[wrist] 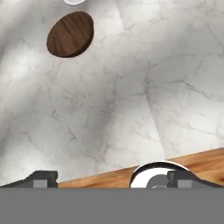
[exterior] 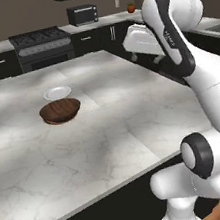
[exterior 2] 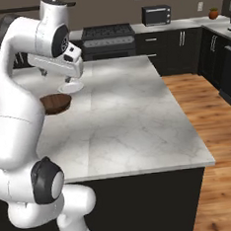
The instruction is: Move the bowls from the cabinet to the plates on the dining table.
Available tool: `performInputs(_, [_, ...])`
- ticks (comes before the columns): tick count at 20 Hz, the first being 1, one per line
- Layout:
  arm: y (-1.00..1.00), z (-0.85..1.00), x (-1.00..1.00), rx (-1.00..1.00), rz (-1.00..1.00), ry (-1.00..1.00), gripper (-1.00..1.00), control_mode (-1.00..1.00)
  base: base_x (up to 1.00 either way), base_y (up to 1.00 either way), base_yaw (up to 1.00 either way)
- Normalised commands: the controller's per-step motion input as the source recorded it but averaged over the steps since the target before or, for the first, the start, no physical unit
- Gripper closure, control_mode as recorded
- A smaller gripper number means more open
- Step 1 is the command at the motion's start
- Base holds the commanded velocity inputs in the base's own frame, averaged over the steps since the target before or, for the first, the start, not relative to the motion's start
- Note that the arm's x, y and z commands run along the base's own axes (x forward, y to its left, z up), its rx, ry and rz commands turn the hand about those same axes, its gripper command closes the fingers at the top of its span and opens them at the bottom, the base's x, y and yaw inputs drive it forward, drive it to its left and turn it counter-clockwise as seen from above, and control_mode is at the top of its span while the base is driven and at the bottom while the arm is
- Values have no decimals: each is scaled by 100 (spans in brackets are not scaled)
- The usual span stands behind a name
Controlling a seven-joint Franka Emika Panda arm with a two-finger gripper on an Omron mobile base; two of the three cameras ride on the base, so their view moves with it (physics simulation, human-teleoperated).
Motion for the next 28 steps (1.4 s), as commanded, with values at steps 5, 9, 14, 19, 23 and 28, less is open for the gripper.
performInputs(5, [0,-98,-99,-25,43,-26,-100,-100,0,0,0])
performInputs(9, [0,-69,-88,-24,41,-36,-100,-100,0,0,0])
performInputs(14, [-5,-1,-88,-16,33,-41,-100,-100,0,0,0])
performInputs(19, [-17,0,-100,-1,16,-18,-100,-100,0,0,0])
performInputs(23, [0,0,-42,0,2,-1,-100,-100,0,0,0])
performInputs(28, [0,0,0,0,0,0,-100,-100,0,0,0])
